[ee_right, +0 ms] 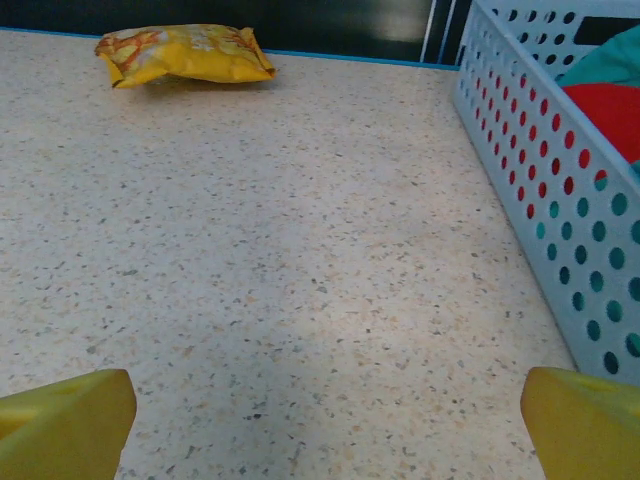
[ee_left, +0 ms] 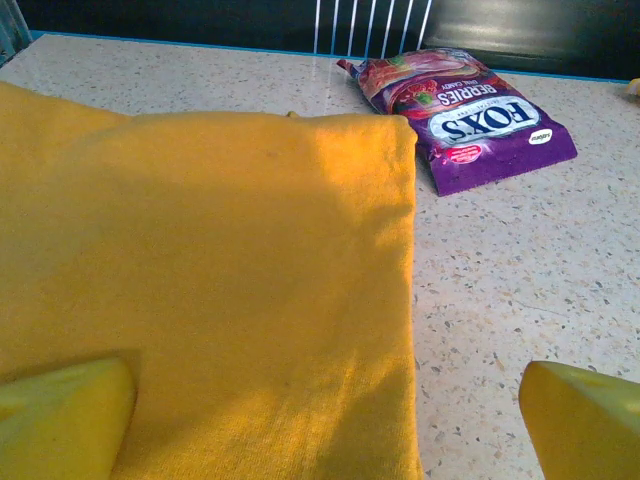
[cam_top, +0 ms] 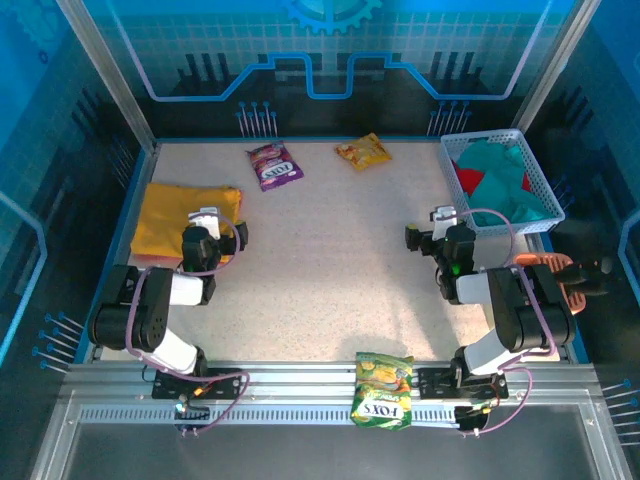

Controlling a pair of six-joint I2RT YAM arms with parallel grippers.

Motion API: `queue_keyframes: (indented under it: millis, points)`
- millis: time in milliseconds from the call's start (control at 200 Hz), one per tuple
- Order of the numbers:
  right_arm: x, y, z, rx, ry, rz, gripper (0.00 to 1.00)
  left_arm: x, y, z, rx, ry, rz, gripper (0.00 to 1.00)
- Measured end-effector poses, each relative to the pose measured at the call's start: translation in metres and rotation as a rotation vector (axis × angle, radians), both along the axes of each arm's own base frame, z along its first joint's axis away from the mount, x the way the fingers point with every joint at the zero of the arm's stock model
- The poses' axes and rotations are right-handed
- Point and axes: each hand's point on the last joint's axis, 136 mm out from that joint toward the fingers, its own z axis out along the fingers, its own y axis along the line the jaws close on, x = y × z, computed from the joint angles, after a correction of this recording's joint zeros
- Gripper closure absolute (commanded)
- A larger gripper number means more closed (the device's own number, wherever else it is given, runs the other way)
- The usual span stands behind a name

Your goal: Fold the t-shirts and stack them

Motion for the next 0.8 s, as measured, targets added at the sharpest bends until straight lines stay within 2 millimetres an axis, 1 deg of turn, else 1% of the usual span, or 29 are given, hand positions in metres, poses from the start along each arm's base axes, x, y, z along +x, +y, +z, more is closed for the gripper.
queue_keyframes:
  millis: [215, 801]
  points:
    - [0.0002, 0.0039, 0.0005, 0.006, -0.001, 0.022, 0.0, 0.0, 0.0, 0.0, 0.0, 0.0, 0.0, 0.01]
    - [0.0003, 0.0039, 0.0007, 0.006, -0.001, 0.022, 0.0, 0.0, 0.0, -0.0001, 0.0, 0.0, 0.0, 0.01]
